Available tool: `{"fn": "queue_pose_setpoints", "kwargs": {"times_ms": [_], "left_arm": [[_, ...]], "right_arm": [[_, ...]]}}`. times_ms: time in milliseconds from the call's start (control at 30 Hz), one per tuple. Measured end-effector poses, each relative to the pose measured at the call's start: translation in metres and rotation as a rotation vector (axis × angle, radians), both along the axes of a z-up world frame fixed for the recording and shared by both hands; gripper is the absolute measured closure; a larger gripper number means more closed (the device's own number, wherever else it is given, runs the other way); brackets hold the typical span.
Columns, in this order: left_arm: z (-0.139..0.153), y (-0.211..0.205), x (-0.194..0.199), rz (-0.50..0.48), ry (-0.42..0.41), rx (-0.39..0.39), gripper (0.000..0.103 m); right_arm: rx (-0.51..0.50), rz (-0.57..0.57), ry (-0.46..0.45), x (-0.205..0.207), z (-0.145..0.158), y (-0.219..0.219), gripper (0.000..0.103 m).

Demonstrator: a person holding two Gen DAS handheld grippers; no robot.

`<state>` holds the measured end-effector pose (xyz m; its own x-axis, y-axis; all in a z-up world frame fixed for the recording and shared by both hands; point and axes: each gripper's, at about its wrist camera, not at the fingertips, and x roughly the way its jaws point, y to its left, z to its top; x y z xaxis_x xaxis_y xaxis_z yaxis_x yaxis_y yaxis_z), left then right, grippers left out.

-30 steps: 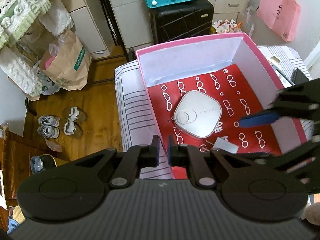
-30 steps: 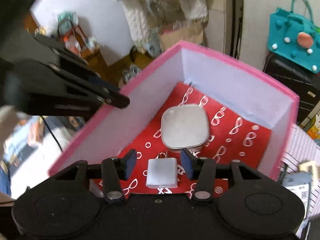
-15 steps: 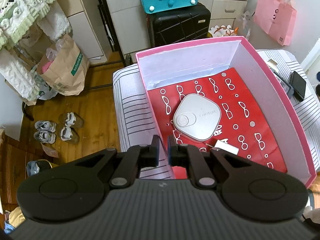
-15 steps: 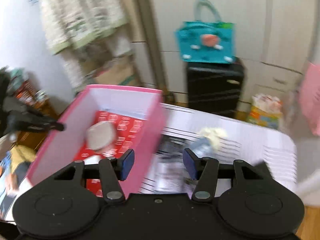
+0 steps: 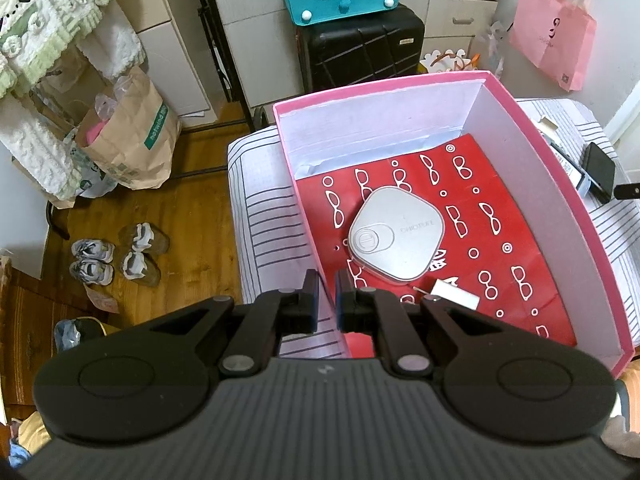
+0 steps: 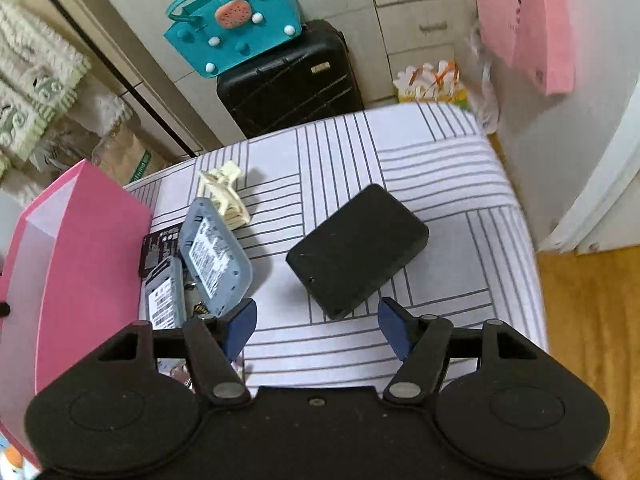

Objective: Organize rigid objects
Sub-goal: 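Grasp the black power bank with the right gripper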

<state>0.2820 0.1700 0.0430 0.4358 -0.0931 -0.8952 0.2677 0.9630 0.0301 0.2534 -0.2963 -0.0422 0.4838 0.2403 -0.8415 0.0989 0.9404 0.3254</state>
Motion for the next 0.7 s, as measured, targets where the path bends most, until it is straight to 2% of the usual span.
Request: {"fn": "queue_pose_setpoints", "kwargs": {"times_ms": [133,200,233,267,367,600,700], "left_arm": [[0.0,-0.001,0.001,0.005,0.001,0.007,0.096],[0.0,0.001,0.001,0.009,0.009,0.001,0.096],[-0.001,0.002,0.002,0.012,0.013,-0.001,0.096],[-0.001,0.002,0.002,0.016,0.018,-0.001,0.096],[-0.004,-0.002,0.003,0.024,0.023,0.017,0.096],[-0.005,-0.005,0.007,0.032,0.034,0.032,0.096],[-0.006,-0.005,0.008,0.043,0.034,0.042,0.096]], "right_arm": [[0.028,-0.038,0.037,0.021,-0.018,-0.008,0.029],[0.071,-0.062,0.047,0.029,-0.024,-0.015,0.022],[0.107,-0.061,0.042,0.032,-0.025,-0.019,0.013],[0.133,-0.058,0.042,0.037,-0.027,-0.021,0.01],[0.123,-0.075,0.025,0.052,-0.029,-0.024,0.01],[-0.054,0.015,-0.03,0.077,-0.03,0.004,0.009],[-0.237,0.039,-0.07,0.077,-0.033,0.015,0.011]]}}
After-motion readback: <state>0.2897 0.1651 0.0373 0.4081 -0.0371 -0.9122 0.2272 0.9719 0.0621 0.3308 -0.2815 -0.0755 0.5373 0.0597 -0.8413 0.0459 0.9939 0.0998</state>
